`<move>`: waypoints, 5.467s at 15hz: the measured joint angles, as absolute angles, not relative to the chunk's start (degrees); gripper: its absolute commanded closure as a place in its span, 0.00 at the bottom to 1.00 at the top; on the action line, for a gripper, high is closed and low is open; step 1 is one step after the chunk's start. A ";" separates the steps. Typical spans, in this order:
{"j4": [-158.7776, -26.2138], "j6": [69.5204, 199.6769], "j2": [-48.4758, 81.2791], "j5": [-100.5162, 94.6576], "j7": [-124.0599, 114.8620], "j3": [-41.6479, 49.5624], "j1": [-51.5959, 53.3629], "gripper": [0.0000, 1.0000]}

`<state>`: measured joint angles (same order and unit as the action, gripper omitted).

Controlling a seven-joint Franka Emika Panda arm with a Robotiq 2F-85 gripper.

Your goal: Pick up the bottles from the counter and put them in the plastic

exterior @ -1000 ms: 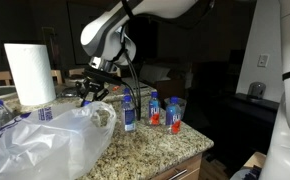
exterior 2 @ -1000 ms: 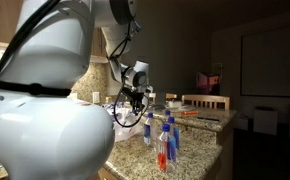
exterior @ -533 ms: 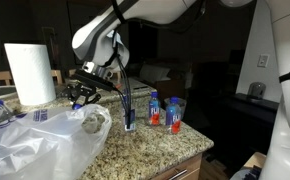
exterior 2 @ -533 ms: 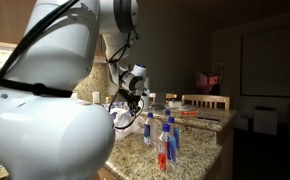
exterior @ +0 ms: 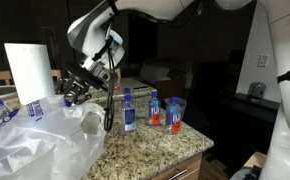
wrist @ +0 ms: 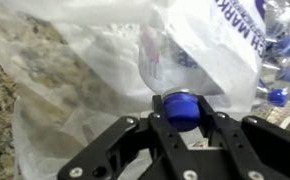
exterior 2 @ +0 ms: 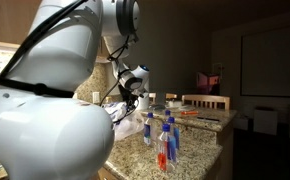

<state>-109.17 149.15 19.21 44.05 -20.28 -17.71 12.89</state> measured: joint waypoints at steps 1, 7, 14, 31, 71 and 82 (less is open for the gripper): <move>-108.29 149.15 19.16 46.83 -19.20 -18.00 12.85 0.90; -106.23 148.87 19.31 50.11 -17.77 -18.57 14.33 0.21; -106.20 148.06 19.79 49.15 -15.97 -18.49 16.36 0.00; -127.19 136.97 -8.47 1.33 -16.57 -7.73 10.39 0.00; -138.14 159.51 -5.29 -7.89 -31.78 -13.13 3.88 1.00; -138.29 155.38 -12.22 -6.23 -31.77 -12.81 4.12 0.34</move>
